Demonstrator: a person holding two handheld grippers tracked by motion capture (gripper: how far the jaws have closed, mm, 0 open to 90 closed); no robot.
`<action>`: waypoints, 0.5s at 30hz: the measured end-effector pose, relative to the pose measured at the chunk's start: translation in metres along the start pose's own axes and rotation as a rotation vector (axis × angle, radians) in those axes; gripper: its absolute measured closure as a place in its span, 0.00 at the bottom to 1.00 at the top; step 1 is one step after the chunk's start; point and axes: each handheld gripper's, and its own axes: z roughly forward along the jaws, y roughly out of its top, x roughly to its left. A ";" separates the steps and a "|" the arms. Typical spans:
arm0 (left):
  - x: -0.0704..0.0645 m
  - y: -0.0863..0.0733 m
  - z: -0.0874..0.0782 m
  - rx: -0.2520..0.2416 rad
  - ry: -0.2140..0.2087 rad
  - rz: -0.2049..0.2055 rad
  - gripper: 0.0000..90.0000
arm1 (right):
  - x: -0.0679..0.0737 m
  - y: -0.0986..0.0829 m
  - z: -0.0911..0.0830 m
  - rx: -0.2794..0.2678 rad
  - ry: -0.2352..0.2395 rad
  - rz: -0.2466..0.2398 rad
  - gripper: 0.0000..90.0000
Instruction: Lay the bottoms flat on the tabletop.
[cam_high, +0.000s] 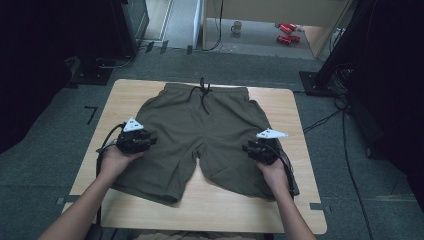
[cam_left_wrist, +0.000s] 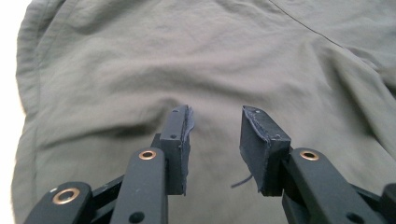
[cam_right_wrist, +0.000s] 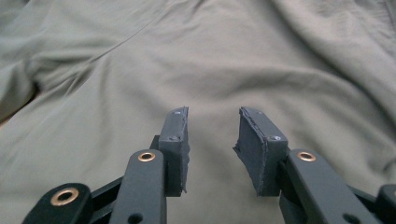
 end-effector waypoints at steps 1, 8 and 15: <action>-0.001 -0.004 -0.005 -0.004 0.004 0.003 0.69 | 0.003 -0.004 -0.004 -0.005 0.005 -0.008 0.70; 0.001 -0.035 -0.034 0.003 0.021 0.014 0.68 | 0.016 -0.033 -0.022 -0.009 0.039 -0.026 0.72; 0.001 -0.054 -0.039 0.018 0.020 -0.002 0.69 | 0.021 -0.050 -0.019 0.021 0.060 -0.068 0.86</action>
